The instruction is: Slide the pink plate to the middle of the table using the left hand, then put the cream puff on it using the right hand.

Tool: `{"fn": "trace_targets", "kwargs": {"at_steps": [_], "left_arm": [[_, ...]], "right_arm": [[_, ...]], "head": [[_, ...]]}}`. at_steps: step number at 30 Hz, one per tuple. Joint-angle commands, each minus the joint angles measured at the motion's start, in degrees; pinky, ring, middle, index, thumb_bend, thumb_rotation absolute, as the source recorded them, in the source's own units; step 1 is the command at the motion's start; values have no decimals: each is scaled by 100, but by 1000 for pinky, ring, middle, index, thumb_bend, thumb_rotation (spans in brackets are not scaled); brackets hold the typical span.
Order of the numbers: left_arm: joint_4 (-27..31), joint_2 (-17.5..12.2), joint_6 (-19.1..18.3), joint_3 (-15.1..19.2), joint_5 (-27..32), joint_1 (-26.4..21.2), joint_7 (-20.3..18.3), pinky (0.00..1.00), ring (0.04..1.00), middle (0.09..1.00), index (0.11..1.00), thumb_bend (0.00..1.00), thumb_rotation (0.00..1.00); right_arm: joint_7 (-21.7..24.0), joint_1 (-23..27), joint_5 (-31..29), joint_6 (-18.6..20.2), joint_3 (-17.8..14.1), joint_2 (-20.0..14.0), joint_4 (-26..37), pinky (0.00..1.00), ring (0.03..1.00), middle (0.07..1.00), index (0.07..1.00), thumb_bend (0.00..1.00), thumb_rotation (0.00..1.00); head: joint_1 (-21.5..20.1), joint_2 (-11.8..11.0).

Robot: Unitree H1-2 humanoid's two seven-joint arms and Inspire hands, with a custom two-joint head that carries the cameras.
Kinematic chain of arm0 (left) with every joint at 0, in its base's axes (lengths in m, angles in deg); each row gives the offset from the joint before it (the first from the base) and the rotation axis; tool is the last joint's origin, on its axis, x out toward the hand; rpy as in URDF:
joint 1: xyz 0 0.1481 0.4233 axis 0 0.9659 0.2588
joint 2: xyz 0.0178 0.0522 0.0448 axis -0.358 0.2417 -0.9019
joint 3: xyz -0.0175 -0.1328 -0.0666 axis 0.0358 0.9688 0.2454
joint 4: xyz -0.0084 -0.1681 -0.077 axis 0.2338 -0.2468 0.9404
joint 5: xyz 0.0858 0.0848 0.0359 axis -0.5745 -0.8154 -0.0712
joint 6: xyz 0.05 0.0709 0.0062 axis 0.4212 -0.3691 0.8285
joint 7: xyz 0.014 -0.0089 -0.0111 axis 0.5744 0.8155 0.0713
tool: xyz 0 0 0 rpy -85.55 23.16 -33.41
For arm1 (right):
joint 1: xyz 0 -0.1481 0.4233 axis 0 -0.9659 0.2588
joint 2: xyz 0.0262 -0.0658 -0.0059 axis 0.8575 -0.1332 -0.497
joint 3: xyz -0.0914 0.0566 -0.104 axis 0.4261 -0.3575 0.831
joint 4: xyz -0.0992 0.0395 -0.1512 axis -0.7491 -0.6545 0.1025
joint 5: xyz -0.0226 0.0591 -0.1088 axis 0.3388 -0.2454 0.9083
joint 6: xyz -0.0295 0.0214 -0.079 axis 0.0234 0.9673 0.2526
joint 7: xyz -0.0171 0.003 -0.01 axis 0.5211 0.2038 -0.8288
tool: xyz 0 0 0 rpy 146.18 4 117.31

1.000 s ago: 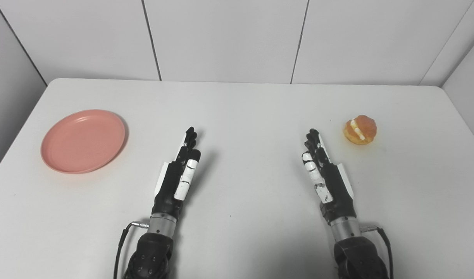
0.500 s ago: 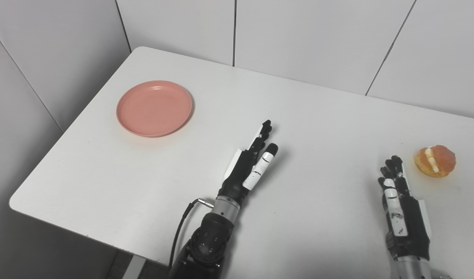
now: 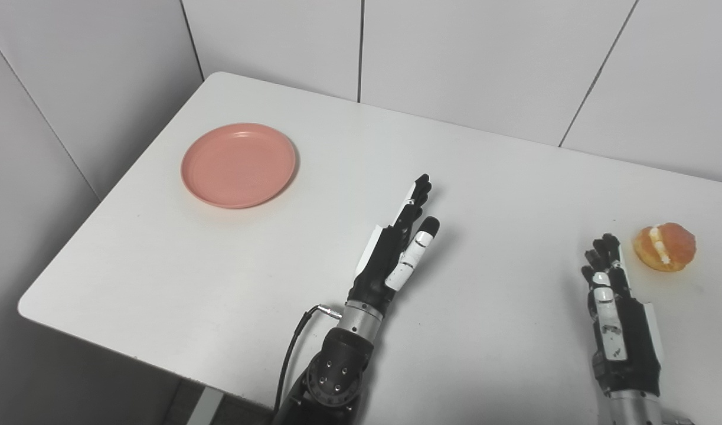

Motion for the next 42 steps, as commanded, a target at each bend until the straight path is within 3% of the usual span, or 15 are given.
{"fn": "trace_targets", "kwargs": {"at_steps": [1, 3, 8, 13, 28, 31, 37, 42], "left_arm": [[-354, -63, 79, 73, 20, 199, 82, 1000, 1000, 1000, 1000, 573, 975], [-337, -44, 7, 102, -1, 196, 111, 1000, 1000, 1000, 1000, 616, 992], [-269, -63, -257, 217, 251, 95, 17, 1000, 1000, 1000, 1000, 613, 988], [-257, -15, 19, 422, 437, -20, 176, 1000, 994, 981, 969, 624, 996], [42, -268, 59, 1096, 960, -591, 285, 921, 910, 920, 911, 641, 997], [269, -372, -234, 1227, 1058, -671, 249, 900, 907, 918, 908, 635, 1000], [654, -629, -768, 1501, 1226, -761, 246, 927, 891, 905, 883, 723, 1000], [856, -741, -1060, 1745, 1405, -836, 286, 898, 877, 871, 859, 706, 1000]], "right_arm": [[31, 36, -66, -378, -12, 37, -89, 1000, 1000, 1000, 1000, 534, 869], [20, 32, -44, -403, -13, 32, -101, 1000, 1000, 1000, 1000, 533, 864], [52, 54, -91, -463, -14, 25, -162, 1000, 1000, 1000, 1000, 545, 847], [38, 45, -61, -426, -7, 18, -139, 1000, 1000, 1000, 1000, 559, 846], [67, 59, -136, -363, 1, 29, -127, 1000, 1000, 1000, 1000, 562, 832], [70, 58, -140, -354, 5, 26, -127, 1000, 1000, 1000, 1000, 573, 832], [67, 49, -148, -347, 2, 31, -112, 1000, 1000, 1000, 1000, 565, 832], [59, 39, -156, -313, 11, 42, -88, 1000, 1000, 1000, 1000, 571, 823]], "head": [[-8, -48], [-8, -48], [2, -57], [14, -54], [1, 15], [16, 38], [16, 44], [16, 44]]}}
